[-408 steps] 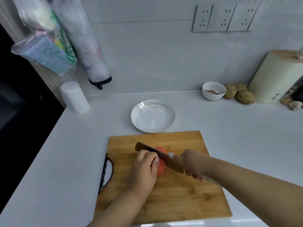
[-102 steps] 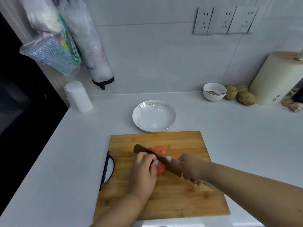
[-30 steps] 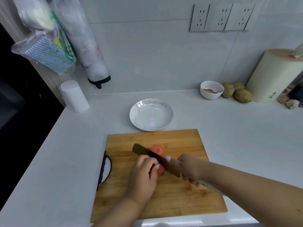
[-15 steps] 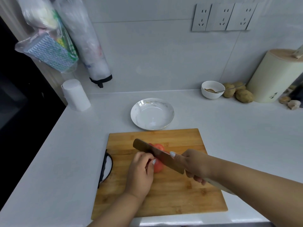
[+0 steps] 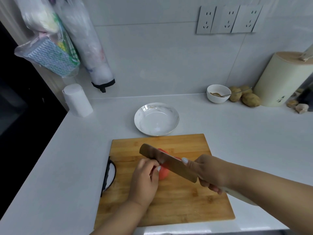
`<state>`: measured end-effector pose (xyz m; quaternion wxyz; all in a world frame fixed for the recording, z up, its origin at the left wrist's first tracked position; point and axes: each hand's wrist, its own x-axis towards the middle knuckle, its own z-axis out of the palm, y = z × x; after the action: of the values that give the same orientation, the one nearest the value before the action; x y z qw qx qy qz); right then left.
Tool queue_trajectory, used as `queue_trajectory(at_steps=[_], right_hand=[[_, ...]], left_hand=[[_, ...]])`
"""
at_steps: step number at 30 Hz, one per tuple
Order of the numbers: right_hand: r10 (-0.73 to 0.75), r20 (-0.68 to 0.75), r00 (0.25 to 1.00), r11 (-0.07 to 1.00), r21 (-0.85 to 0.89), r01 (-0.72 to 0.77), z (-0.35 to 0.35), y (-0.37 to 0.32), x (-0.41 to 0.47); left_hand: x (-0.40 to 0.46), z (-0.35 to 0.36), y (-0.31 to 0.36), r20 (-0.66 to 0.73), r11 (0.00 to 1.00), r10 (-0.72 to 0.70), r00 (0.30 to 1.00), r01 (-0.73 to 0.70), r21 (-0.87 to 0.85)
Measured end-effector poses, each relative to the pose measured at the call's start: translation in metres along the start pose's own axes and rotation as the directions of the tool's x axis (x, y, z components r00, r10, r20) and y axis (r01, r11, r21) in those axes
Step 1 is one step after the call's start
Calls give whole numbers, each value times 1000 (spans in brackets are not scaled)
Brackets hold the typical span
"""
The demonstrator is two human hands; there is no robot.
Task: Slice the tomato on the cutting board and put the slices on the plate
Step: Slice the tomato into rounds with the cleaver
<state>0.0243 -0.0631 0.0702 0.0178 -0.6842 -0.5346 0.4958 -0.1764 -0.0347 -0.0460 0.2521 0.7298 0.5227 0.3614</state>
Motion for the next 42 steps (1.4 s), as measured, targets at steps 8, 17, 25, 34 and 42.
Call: queue_trajectory(at_steps=[8,17,25,34,42], right_hand=[[-23,-32,999,1000,-11,23,15,-26,26],[72,7,997,997,-15,-72,7,3,15],[64,13,998,997,-46,-64,21,3,35],[27,-14,1000,996,-84,-28,38,-3,60],[8,-4,1000,996,-86,-8,40,-3,59]], left_hand=[[0,0,-4,12,1000,20,1000,-20,-11],[-1,0,-1,-5,1000,9,1000,-9,-8],[-1,1,-2,-9,1000,8,1000,-8,4],[-3,2,-4,-21,1000,20,1000,-20,-1],[-13,6,-4,-3,995,100,995,-99,32]])
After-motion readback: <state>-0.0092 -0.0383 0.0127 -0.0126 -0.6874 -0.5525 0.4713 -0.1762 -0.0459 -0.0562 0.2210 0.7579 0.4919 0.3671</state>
